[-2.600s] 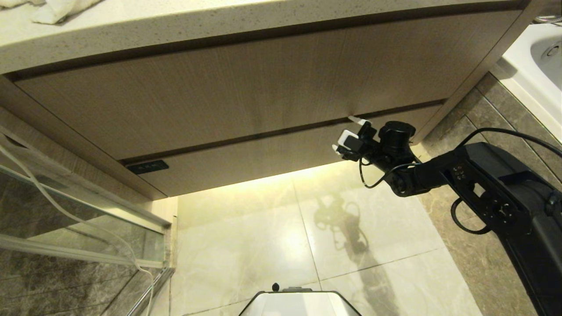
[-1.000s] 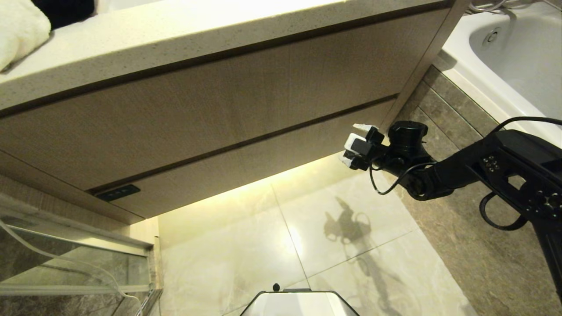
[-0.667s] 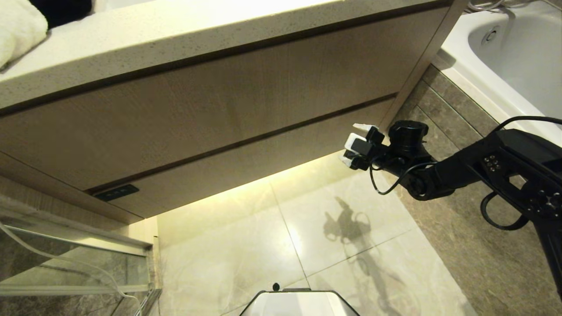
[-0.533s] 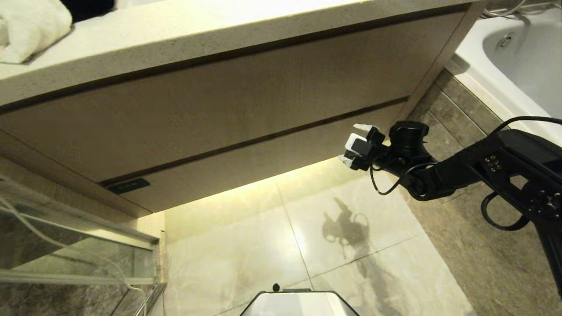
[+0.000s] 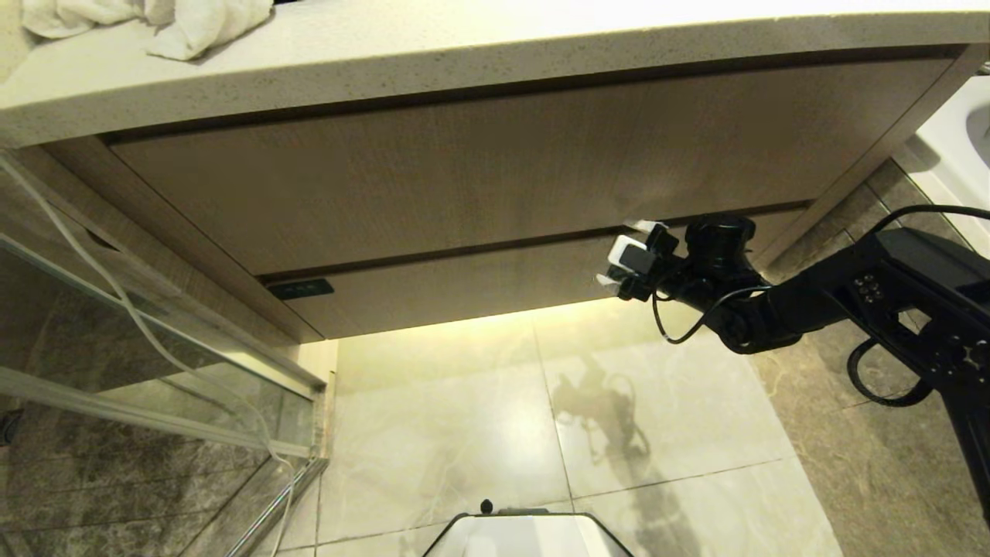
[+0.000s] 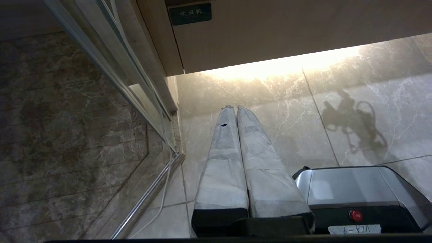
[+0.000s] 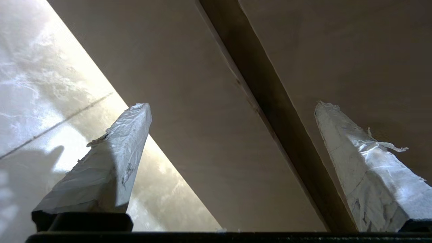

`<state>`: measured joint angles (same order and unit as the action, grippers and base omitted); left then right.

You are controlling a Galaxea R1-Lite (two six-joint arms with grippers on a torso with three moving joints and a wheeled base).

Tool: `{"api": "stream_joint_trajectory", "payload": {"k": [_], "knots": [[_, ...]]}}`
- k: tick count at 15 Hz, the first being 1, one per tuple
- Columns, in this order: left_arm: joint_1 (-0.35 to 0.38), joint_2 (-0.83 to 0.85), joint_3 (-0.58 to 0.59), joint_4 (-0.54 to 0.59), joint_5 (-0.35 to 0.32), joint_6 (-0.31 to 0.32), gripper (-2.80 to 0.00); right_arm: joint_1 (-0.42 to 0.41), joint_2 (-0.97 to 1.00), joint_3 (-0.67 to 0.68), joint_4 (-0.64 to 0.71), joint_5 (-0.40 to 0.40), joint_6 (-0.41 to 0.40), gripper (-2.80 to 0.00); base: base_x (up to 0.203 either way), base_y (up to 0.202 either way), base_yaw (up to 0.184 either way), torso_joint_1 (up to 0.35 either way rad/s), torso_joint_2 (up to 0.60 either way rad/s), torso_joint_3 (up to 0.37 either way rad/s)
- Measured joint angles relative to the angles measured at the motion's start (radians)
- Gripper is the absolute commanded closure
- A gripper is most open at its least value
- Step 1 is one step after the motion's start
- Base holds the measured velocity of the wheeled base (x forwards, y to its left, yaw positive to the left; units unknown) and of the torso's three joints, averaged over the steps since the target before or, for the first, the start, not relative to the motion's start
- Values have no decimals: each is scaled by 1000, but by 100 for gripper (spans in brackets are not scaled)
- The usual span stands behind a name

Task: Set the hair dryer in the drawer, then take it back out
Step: Pull open the drawer

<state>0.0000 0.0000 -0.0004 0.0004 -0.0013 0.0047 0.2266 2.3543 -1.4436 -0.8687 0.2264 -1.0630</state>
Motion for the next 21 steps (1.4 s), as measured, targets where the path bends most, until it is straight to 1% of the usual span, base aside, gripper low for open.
{"api": "stream_joint_trajectory", "payload": {"k": [5,9,11,14,15,18,21], "knots": [[0,0,0,0,0,0,0,2,8,-3,-4,0,0,-280,0,0,0,0,0,0],[0,0,0,0,0,0,0,1,44,-10,-50,1,-7,-280,0,0,0,0,0,0],[0,0,0,0,0,0,0,2,62,-18,-57,2,-22,-280,0,0,0,0,0,0],[0,0,0,0,0,0,0,-3,88,-25,-96,13,-103,-280,0,0,0,0,0,0],[0,0,0,0,0,-1,0,-6,96,-33,-108,43,-115,-280,0,0,0,0,0,0],[0,0,0,0,0,0,0,-15,114,-63,-112,74,-123,-280,0,0,0,0,0,0],[0,0,0,0,0,0,0,-22,130,-81,-131,76,-123,-280,0,0,0,0,0,0]]}}
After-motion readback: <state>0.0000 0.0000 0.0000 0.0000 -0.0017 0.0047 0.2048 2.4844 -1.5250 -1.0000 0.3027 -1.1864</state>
